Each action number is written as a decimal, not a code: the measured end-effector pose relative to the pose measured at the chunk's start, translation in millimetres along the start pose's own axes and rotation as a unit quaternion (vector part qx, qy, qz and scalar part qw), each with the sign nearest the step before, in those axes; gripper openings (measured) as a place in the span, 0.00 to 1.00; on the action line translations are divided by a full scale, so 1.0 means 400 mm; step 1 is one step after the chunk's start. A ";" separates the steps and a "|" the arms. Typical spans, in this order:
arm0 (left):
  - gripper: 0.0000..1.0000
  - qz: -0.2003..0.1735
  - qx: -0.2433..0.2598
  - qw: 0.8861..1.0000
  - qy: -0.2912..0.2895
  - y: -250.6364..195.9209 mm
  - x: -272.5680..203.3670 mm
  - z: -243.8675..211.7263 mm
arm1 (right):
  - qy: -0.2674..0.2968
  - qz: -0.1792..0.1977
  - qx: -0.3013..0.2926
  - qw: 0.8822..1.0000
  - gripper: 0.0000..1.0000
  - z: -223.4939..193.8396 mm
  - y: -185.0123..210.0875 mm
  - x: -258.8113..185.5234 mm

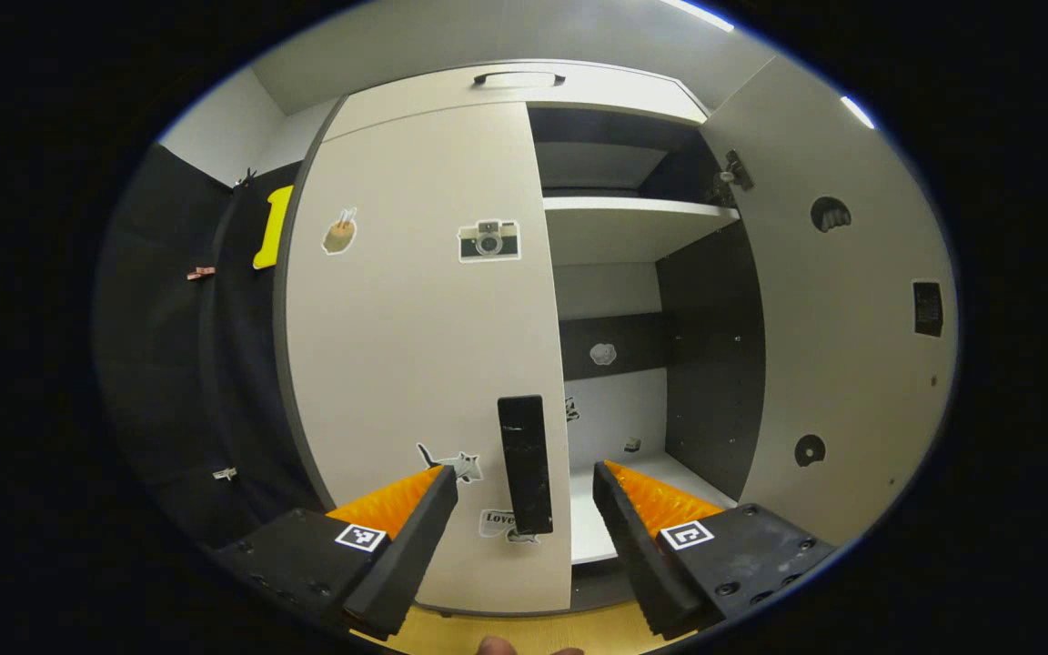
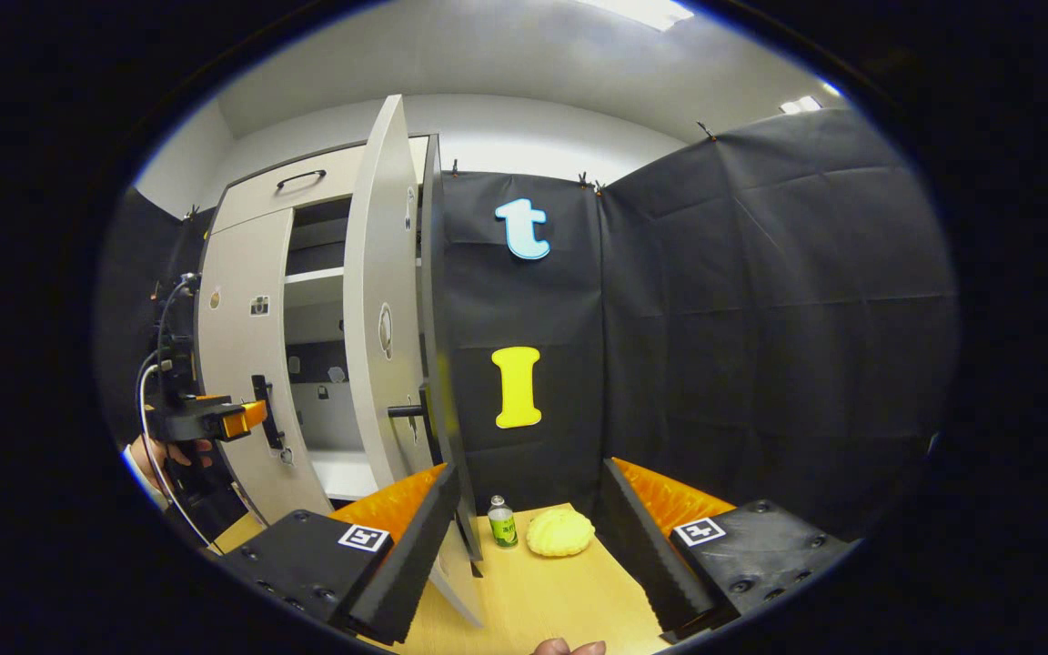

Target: Open the right door of the double-door shoe cabinet with the right hand, and open the left door with the left hand.

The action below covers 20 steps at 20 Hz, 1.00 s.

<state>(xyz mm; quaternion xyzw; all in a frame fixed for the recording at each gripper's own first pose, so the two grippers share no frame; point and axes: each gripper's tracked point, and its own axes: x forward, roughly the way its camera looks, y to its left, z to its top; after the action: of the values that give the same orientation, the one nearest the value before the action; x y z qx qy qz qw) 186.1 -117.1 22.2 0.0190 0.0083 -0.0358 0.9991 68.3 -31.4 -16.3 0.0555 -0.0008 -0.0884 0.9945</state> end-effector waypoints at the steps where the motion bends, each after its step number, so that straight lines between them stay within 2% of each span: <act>1: 0.92 0.007 0.004 1.000 0.003 0.006 0.024 -0.007 | 0.000 0.000 -0.001 1.000 0.98 0.000 -0.001 -0.007; 4: 0.83 0.020 0.015 1.000 0.008 0.008 0.078 -0.019 | 0.000 0.001 -0.018 1.000 1.00 0.000 -0.008 -0.019; 6: 0.78 0.037 0.024 0.999 0.007 0.022 0.106 -0.022 | 0.002 0.002 -0.031 1.000 0.98 -0.004 -0.012 -0.028; 10: 0.51 0.045 0.004 0.999 0.012 0.019 0.137 -0.038 | 0.011 0.001 -0.040 0.999 0.98 -0.015 -0.021 -0.034; 12: 0.46 0.048 0.002 0.999 0.007 0.011 0.146 -0.037 | 0.014 -0.001 -0.040 0.999 0.98 -0.020 -0.030 -0.039; 13: 0.39 0.055 -0.001 0.998 0.006 0.012 0.148 -0.037 | 0.015 -0.002 -0.040 0.999 0.98 -0.020 -0.034 -0.042; 17: 0.34 0.075 -0.025 0.997 0.010 0.013 0.153 -0.051 | 0.016 -0.003 -0.039 0.999 0.98 -0.023 -0.041 -0.049; 20: 0.34 0.080 0.014 0.996 0.032 0.012 0.152 -0.058 | 0.017 0.004 -0.032 0.999 0.98 -0.023 -0.031 -0.055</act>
<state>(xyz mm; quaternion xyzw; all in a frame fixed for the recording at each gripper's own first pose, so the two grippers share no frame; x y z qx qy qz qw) 246.6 -115.5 -2.1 0.0348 0.0385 0.0452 0.9976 44.7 -38.5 -26.7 0.0255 0.0186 -0.0837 0.9960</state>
